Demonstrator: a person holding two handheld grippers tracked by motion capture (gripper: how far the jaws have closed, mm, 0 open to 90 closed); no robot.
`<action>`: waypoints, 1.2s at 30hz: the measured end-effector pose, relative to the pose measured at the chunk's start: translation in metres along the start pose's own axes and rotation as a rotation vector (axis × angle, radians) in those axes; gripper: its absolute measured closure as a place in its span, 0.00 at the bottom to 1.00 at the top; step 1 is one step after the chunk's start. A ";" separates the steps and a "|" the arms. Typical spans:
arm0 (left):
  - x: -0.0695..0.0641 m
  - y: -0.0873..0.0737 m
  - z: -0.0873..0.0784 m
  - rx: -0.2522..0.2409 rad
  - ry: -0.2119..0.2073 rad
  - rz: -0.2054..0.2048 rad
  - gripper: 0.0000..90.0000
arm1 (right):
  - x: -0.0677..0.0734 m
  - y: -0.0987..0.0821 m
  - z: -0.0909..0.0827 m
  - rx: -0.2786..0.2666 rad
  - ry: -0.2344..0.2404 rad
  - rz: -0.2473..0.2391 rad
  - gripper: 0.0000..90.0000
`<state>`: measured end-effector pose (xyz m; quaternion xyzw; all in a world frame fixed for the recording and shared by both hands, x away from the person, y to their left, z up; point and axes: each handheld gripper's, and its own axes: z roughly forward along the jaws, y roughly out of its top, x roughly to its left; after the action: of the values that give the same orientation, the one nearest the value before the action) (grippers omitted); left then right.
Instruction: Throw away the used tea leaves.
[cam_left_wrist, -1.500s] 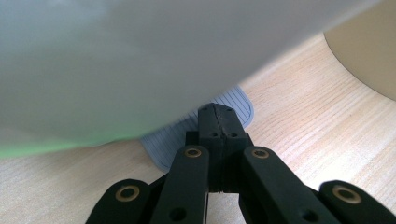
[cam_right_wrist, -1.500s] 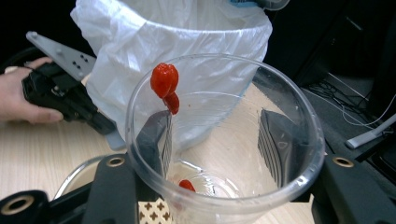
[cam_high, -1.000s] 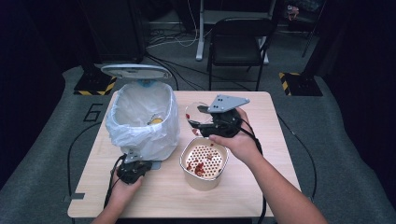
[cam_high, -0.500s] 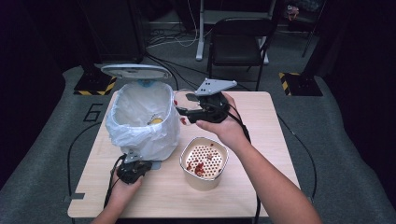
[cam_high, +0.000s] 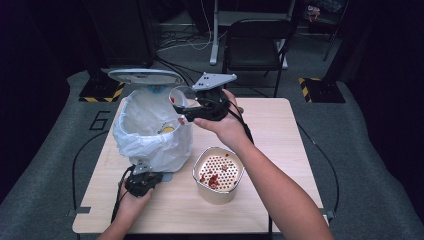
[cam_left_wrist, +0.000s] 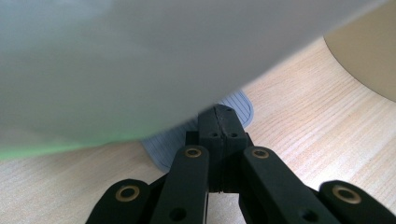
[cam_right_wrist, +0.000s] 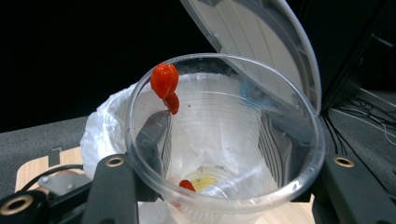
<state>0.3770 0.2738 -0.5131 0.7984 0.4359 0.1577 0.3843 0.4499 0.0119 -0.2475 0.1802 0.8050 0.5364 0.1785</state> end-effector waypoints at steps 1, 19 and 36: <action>0.000 0.000 0.000 0.000 0.000 -0.001 1.00 | 0.001 0.001 0.002 0.000 0.003 -0.002 0.49; -0.001 0.000 0.000 -0.012 -0.003 -0.014 1.00 | 0.013 0.005 0.055 0.011 0.039 -0.014 0.48; -0.001 0.000 0.000 -0.018 -0.006 -0.026 1.00 | 0.019 -0.008 0.096 0.071 0.016 0.014 0.44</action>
<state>0.3763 0.2726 -0.5135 0.7897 0.4437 0.1542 0.3946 0.4783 0.0947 -0.2910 0.1878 0.8235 0.5103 0.1616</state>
